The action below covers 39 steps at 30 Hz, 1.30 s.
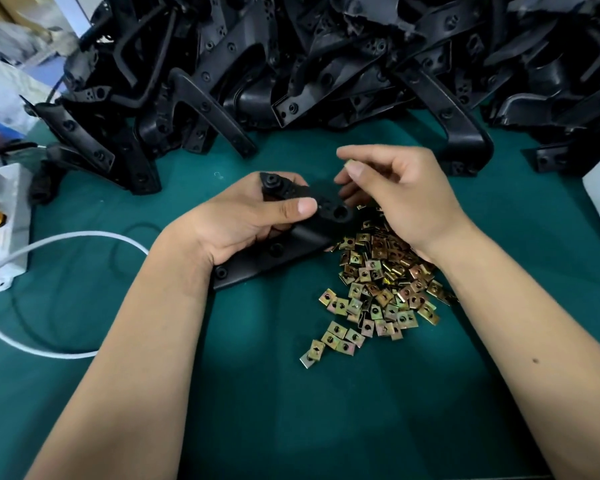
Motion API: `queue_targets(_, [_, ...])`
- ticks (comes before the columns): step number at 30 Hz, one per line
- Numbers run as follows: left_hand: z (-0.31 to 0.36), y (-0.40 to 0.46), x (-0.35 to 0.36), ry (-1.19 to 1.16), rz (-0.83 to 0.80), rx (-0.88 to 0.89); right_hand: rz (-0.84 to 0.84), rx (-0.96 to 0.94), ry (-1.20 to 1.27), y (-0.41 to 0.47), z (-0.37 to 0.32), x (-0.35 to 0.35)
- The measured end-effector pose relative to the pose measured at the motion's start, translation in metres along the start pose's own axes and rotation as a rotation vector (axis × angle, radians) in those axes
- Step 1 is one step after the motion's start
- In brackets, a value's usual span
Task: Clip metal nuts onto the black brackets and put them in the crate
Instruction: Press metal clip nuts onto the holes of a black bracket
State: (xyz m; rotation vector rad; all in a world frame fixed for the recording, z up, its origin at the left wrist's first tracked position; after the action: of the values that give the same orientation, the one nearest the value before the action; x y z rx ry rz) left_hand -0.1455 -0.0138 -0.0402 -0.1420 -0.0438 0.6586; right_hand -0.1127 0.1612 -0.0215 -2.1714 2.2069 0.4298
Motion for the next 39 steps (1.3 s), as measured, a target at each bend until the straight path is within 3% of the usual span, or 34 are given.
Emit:
queue_targets(7, [0.009, 0.005, 0.0, 0.103, 0.119, 0.147, -0.005, 0.045, 0.178, -0.003, 0.001, 0.003])
queue_targets(12, [0.018, 0.008, 0.004, 0.23, 0.176, 0.234, 0.025, -0.018, 0.11, -0.005, -0.009, 0.009])
queue_targets(15, [0.02, 0.01, 0.007, 0.283, 0.17, 0.247, 0.048, -0.008, 0.212, -0.006, -0.01, 0.014])
queue_targets(24, [0.022, 0.009, 0.01, 0.292, 0.177, 0.262, 0.158, 0.045, 0.209, -0.008, -0.01, 0.016])
queue_targets(39, [0.016, 0.011, 0.004, 0.33, 0.2, 0.246, 0.112, 0.044, 0.047, -0.007, -0.013, 0.017])
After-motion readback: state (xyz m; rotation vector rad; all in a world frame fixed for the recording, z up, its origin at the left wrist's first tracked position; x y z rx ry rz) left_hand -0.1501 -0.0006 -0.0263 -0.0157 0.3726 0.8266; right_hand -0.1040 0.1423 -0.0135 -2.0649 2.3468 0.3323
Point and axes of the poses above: each hand's wrist, its own y-axis towards the middle knuckle, its own x-axis out of the palm, z = x × y, the point moved 8 cm from there along y, towards the middle knuckle, and after that the axes turned 7 degrees about -z, right-handed, at the moved point
